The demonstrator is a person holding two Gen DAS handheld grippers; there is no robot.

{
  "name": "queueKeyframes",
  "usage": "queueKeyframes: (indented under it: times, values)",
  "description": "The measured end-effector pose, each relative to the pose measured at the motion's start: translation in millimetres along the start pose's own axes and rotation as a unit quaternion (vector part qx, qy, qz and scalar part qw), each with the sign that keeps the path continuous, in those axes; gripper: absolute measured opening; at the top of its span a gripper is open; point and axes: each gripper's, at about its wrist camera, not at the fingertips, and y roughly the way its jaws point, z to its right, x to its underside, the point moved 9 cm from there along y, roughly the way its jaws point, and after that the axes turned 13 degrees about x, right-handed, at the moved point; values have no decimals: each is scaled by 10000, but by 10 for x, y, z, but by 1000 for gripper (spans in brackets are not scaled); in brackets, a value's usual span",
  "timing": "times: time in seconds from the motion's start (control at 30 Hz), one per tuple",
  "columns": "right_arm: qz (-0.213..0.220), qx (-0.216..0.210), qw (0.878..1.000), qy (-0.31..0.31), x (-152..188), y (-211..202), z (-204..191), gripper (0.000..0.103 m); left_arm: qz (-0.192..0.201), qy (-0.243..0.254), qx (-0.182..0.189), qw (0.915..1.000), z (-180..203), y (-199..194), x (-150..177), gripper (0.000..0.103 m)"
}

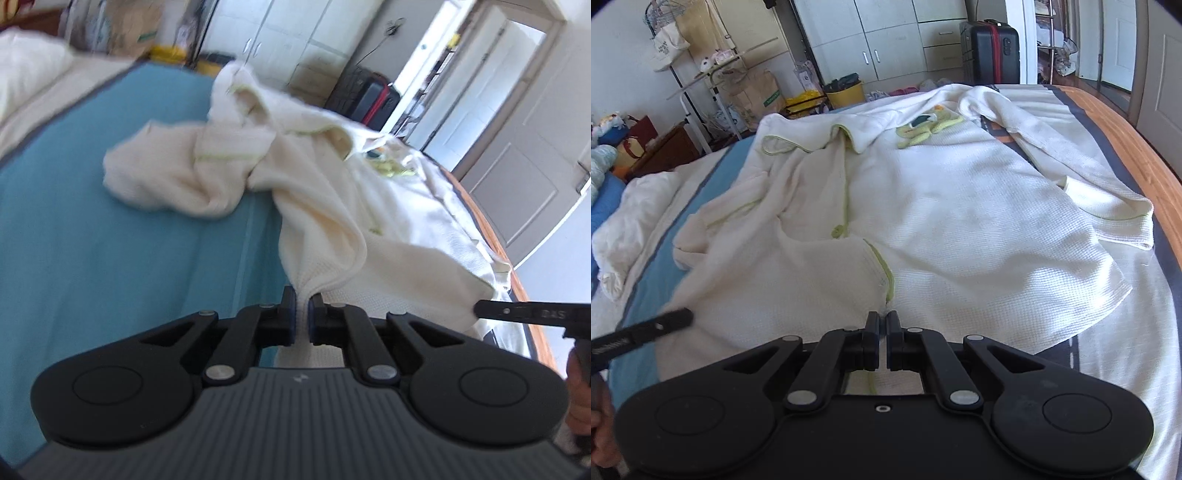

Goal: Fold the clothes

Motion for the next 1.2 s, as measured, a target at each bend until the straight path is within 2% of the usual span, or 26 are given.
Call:
queueKeyframes:
  times: [0.07, 0.13, 0.2, 0.23, 0.27, 0.3, 0.37, 0.4, 0.47, 0.57, 0.6, 0.63, 0.7, 0.77, 0.8, 0.83, 0.87, 1.0, 1.1, 1.2]
  values:
    - [31, -10, 10000, 2, 15, -43, 0, 3, 85, -67, 105, 9999, 34, -59, -6, 6]
    - [32, -81, 10000, 41, 39, -85, 3, 3, 291, -268, 436, 9983, 100, -169, -39, 6]
    - [16, -76, 10000, 49, 47, -92, 8, 3, 498, -700, 713, 9938, 77, -243, -45, 6]
    - [8, -69, 10000, 52, 51, -94, 11, 3, 466, -869, 726, 9925, 26, -224, -12, 6]
    - [-1, -62, 10000, 54, 54, -95, 13, 3, 366, -1002, 679, 9920, -42, -178, 39, 6]
    - [-10, -56, 10000, 57, 57, -97, 16, 3, 205, -1041, 437, 9934, -123, -119, 102, 6]
    - [-71, -80, 9999, 81, 64, -57, 19, 3, -166, -793, -263, 9964, -245, -5, 243, 7]
    - [-108, -79, 9999, 88, 73, -38, 21, 3, -302, -683, -430, 9963, -261, 44, 291, 7]
    - [-155, -44, 9998, 77, 91, -7, 27, 3, -466, -626, -507, 9957, -249, 118, 333, 8]
    - [-170, -35, 9998, 58, 110, 5, 35, 3, -487, -354, -695, 9958, -207, 164, 319, 15]
    - [-179, -41, 9998, 62, 112, 11, 39, 3, -485, -216, -767, 9956, -196, 175, 316, 23]
    - [-189, -46, 9998, 65, 114, 17, 44, 3, -485, -71, -830, 9953, -188, 187, 316, 36]
    - [-220, -39, 9997, 83, 114, 40, 50, 3, -496, 159, -907, 9945, -151, 231, 330, 48]
    - [-235, -19, 9997, 76, 122, 53, 47, 3, -529, 358, -953, 9934, -103, 275, 354, 49]
    - [-238, -8, 9997, 60, 125, 55, 46, 3, -548, 489, -1007, 9922, -81, 298, 366, 44]
    - [-167, 11, 9998, 56, 116, 15, 58, 3, -603, 640, -1089, 9902, -59, 307, 369, 18]
    - [-80, 32, 9999, 56, 105, -34, 72, 3, -660, 766, -1118, 9886, -24, 304, 365, 5]
    - [267, 115, 9996, 52, 59, -234, 130, 3, -412, 1278, -1248, 9831, 264, 23, 221, 3]
    - [451, 194, 9988, 14, 53, -368, 169, 3, -121, 1046, -880, 9905, 451, -280, 46, 3]
    - [433, 315, 9985, -122, 121, -453, 200, 3, -172, 1089, -886, 9899, 490, -386, 30, 3]
